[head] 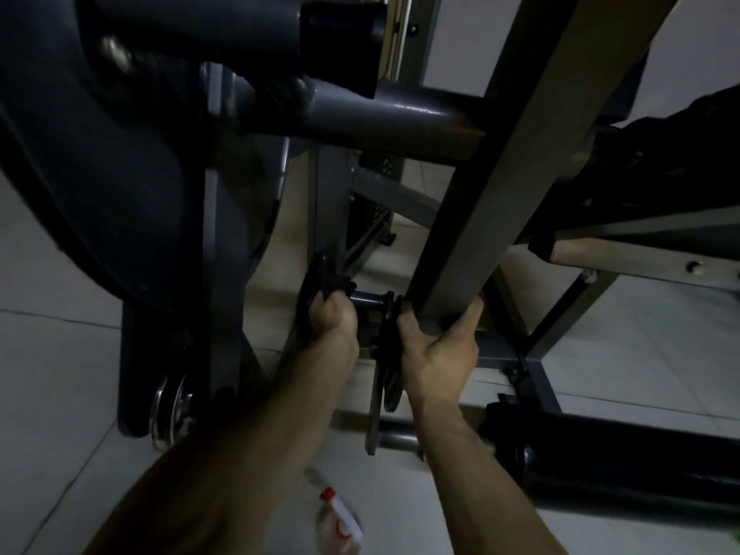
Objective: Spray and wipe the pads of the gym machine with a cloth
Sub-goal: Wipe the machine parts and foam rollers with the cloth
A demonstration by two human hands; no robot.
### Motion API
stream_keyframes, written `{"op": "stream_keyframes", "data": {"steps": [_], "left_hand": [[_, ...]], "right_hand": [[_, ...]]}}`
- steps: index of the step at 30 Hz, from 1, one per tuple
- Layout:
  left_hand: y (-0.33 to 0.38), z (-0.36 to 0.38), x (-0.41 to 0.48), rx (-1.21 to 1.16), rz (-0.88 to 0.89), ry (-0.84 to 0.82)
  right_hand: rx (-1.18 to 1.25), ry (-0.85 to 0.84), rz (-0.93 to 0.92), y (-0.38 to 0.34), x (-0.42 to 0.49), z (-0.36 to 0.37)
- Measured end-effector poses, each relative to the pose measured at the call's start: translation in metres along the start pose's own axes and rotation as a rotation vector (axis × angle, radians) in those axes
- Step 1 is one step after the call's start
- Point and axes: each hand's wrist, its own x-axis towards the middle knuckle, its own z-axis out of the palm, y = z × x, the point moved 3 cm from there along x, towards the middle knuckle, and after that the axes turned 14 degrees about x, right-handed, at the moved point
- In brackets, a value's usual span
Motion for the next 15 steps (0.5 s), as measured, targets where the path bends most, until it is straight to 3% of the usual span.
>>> {"op": "stream_keyframes", "data": {"steps": [5,10,15], "left_hand": [[-0.002,-0.014,-0.01,0.049,0.104,0.029],[0.008,0.001,-0.013,0.125,0.118,-0.072],[0.0,0.001,-0.002,0.173,0.217,0.025]], "right_hand": [[0.0,-0.014,-0.003,-0.002,-0.002,-0.001],[-0.002,-0.005,0.0,0.0,-0.001,-0.001],[0.009,0.0,-0.003,0.001,-0.001,-0.001]]}}
